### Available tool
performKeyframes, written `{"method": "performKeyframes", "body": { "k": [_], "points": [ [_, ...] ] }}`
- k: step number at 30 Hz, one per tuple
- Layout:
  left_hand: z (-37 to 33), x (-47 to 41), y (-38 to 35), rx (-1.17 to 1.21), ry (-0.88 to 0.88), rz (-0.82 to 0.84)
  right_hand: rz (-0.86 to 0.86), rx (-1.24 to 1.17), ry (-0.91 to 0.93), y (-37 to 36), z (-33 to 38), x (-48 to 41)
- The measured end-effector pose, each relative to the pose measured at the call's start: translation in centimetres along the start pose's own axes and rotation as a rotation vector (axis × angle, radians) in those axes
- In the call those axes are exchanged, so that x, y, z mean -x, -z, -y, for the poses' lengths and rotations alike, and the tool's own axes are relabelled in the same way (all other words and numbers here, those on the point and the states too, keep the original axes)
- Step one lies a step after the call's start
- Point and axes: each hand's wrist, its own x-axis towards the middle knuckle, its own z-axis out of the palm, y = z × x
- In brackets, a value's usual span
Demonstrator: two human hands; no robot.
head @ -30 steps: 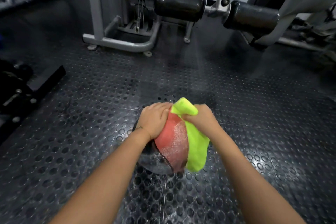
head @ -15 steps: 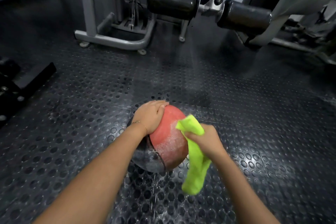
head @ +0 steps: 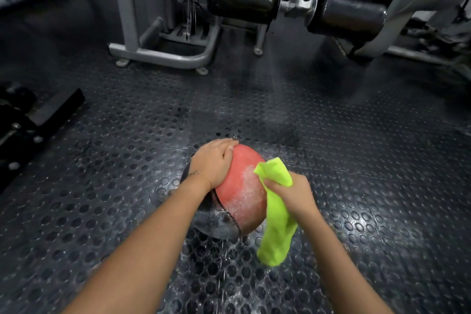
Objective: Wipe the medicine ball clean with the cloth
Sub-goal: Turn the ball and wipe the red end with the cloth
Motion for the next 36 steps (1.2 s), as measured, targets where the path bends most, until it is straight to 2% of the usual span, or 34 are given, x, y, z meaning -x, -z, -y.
{"method": "performKeyframes", "body": {
  "k": [6, 13, 16, 21, 23, 26, 29, 32, 34, 36],
  "points": [
    [-0.3, 0.0, -0.6, 0.009, 0.014, -0.046, -0.036, 0.164, 0.105, -1.8, 2.7, -3.1],
    [0.5, 0.3, 0.3, 0.069, 0.073, -0.062, -0.155, 0.007, -0.003, -1.3, -2.6, 2.8],
    [0.6, 0.7, 0.3, 0.078, 0.093, -0.1, -0.206, 0.003, 0.025, -2.1, -1.1, 1.2],
    [1.7, 1.3, 0.8, 0.16, 0.18, -0.154, -0.074, 0.229, 0.223, -3.7, 2.4, -1.4],
    [2.2, 1.7, 1.1, 0.224, 0.21, -0.2, -0.077, 0.155, 0.19, -3.7, 0.9, -0.3],
    [2.4, 2.4, 1.2, 0.271, 0.243, -0.242, -0.15, -0.074, 0.009, -3.2, -1.5, 1.0],
    [2.3, 2.1, 1.8, 0.109, 0.238, -0.162, -0.196, -0.124, -0.021, -3.5, -0.6, 0.0],
    [2.0, 1.2, 2.8, -0.151, 0.146, -0.057, -0.161, -0.002, 0.107, -4.0, 1.7, -0.1],
    [2.1, 0.8, 2.5, -0.171, 0.017, -0.016, -0.081, 0.105, 0.174, -4.2, 2.3, 0.1],
    [2.4, 0.5, 1.9, -0.08, -0.036, 0.032, -0.086, 0.085, 0.122, -3.7, 2.2, -0.6]
  ]
}}
